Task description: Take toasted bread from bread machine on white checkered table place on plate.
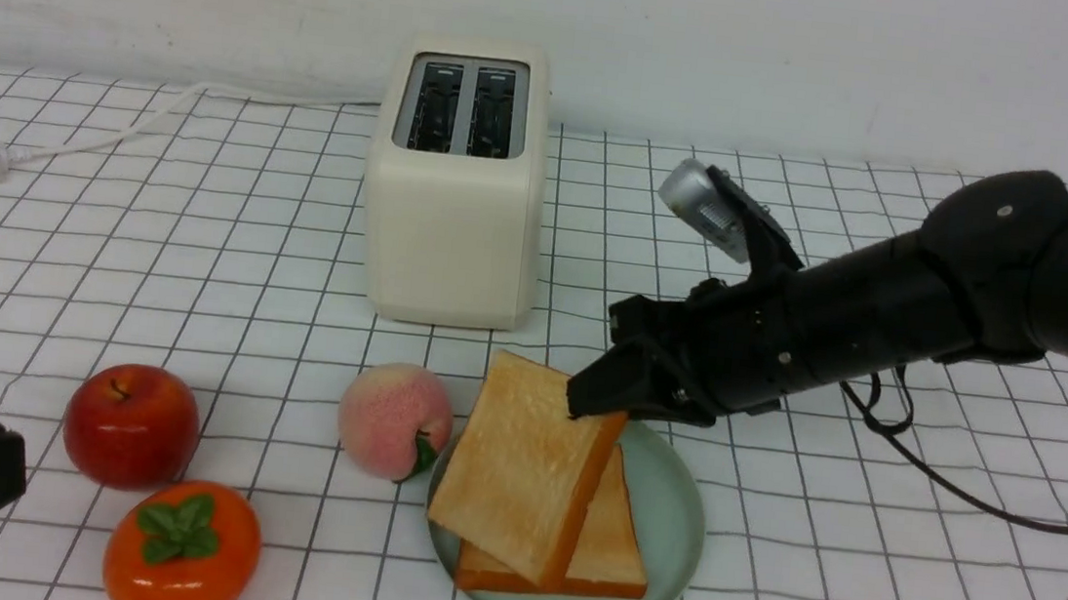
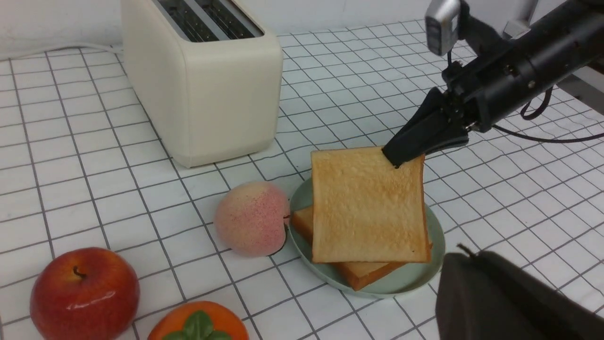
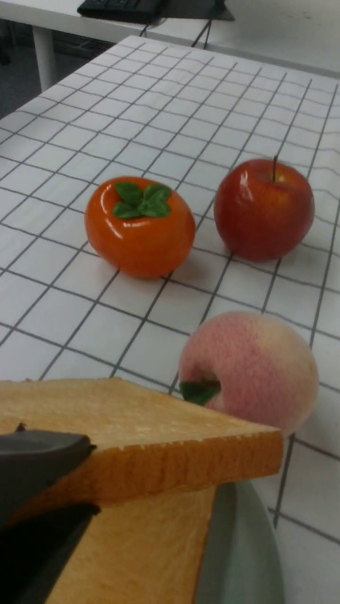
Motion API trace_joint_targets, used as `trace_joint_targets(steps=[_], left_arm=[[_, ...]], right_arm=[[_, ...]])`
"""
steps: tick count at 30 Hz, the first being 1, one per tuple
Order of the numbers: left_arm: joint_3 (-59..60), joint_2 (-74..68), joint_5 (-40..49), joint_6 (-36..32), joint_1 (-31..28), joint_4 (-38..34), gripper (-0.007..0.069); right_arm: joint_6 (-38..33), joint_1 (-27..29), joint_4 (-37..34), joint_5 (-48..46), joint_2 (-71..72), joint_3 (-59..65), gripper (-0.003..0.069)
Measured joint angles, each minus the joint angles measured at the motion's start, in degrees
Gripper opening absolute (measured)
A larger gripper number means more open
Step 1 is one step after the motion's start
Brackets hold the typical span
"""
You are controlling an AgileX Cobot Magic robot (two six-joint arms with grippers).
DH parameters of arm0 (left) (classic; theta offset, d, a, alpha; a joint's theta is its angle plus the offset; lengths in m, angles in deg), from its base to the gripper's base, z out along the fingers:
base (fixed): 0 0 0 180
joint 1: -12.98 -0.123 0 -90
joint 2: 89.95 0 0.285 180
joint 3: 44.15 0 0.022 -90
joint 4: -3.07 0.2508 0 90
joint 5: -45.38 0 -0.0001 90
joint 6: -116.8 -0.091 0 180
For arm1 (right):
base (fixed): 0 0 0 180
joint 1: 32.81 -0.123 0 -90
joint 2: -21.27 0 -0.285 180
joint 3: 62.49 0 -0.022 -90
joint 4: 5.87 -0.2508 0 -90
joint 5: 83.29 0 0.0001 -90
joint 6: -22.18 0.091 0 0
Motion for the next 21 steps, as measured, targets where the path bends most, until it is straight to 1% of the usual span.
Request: trace_joint_targets(steps=[2, 4, 5, 6, 8, 9, 10, 11, 12, 13, 14, 15, 17, 18, 19, 20, 21], left_arm=[[0.0, 0.0, 0.11, 0.0, 0.0, 0.0, -0.0013], [0.0, 0.0, 0.15, 0.0, 0.0, 0.0, -0.0013], [0.0, 0.0, 0.15, 0.0, 0.0, 0.0, -0.0013], [0.0, 0.0, 0.16, 0.0, 0.0, 0.0, -0.0013], [0.0, 0.0, 0.21, 0.0, 0.0, 0.0, -0.0013], [0.0, 0.0, 0.21, 0.0, 0.0, 0.0, -0.0013], [0.0, 0.0, 0.21, 0.0, 0.0, 0.0, -0.0013], [0.0, 0.0, 0.21, 0.0, 0.0, 0.02, -0.0013], [0.0, 0.0, 0.21, 0.0, 0.0, 0.08, -0.0013], [0.0, 0.0, -0.16, 0.0, 0.0, 0.42, -0.0013], [0.0, 0.0, -0.33, 0.0, 0.0, 0.42, -0.0013], [0.0, 0.0, -1.22, 0.0, 0.0, 0.55, -0.0013], [0.0, 0.0, -3.36, 0.0, 0.0, 0.61, -0.0013], [0.0, 0.0, -4.82, 0.0, 0.0, 0.67, -0.0013], [0.0, 0.0, -5.69, 0.0, 0.0, 0.65, -0.0013], [0.0, 0.0, -6.38, 0.0, 0.0, 0.71, -0.0013], [0.0, 0.22, -7.11, 0.04, 0.0, 0.73, -0.0013]], right_arm=[[0.0, 0.49, 0.74, 0.06, -0.35, 0.0, 0.0129], [0.0, 1.63, 3.06, 0.1, -0.5, 0.0, 0.0211], [0.0, 1.71, 3.2, 0.1, -0.5, 0.0, 0.023], [-0.04, 2.69, 4.21, 0.02, -0.5, 0.0, 0.03], [-0.04, 4.02, 5.41, -0.16, -0.34, 0.0, 0.0382], [0.1, 5.55, 6.58, -0.75, 0.2, 0.0, 0.044], [0.67, 6.74, 7.96, -1.52, 1.34, 0.0, 0.047], [1.38, 7.97, 9.56, -2.36, 2.47, -0.07, 0.048], [1.62, 7.97, 9.56, -2.59, 2.78, -0.13, 0.0481], [3.32, 9.75, 13.02, -5.02, 6.03, -0.54, 0.0475], [3.59, 9.95, 13.52, -5.02, 6.03, -0.61, 0.0472], [5.44, 11.1, 17.39, -7.53, 10.3, -0.98, 0.0439], [8.24, 11.9, 23.93, -11.63, 16.75, -1.24, 0.0358], [10.12, 11.98, 28.36, -15.1, 20.85, -1.21, 0.0288], [11.02, 11.98, 31.21, -16.69, 23.6, -1.21, 0.0256], [12.6, 11.98, 33.89, -19.32, 26.3, -1.21, 0.0203], [14.58, 11.92, 38.13, -22.2, 30.33, -1.21, 0.0142]])
